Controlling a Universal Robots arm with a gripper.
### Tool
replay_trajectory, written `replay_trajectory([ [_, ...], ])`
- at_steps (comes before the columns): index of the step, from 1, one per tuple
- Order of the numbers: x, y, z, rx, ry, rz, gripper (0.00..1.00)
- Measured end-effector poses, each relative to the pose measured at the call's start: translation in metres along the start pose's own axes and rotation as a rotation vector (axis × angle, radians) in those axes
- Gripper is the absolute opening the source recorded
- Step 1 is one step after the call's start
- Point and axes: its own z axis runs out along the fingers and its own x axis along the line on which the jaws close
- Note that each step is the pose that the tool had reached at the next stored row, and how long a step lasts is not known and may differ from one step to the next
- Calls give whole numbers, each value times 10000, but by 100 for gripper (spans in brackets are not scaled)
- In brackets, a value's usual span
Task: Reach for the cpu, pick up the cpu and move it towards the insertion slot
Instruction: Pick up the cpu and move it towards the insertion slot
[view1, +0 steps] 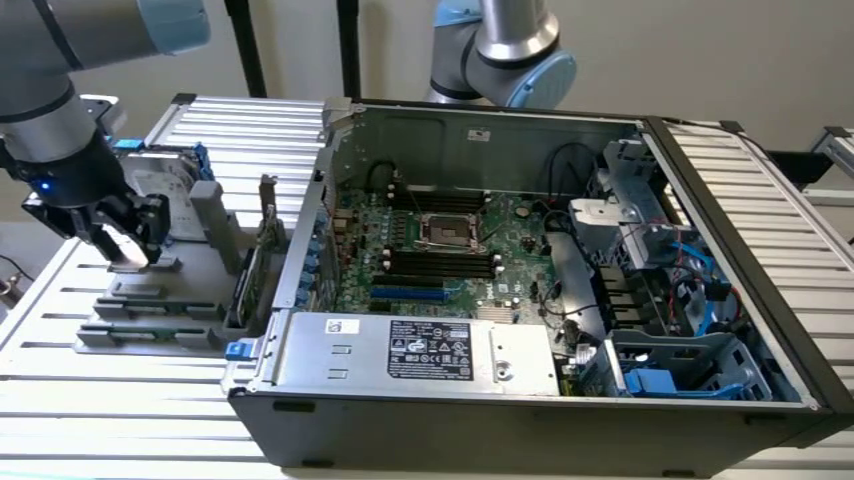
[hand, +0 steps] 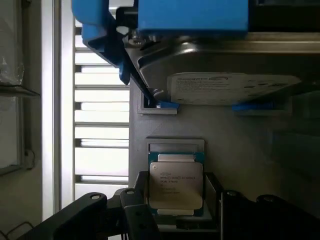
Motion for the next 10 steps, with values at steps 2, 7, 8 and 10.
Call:
replay_trajectory([
  [2,-5,5,-90,0,-1,-1,54],
  [7,-29,19,-319,1,0,-1,54],
  [8,-37,22,-361,0,-1,-1,54],
  [10,-56,25,-426,1,-2,-1,54],
])
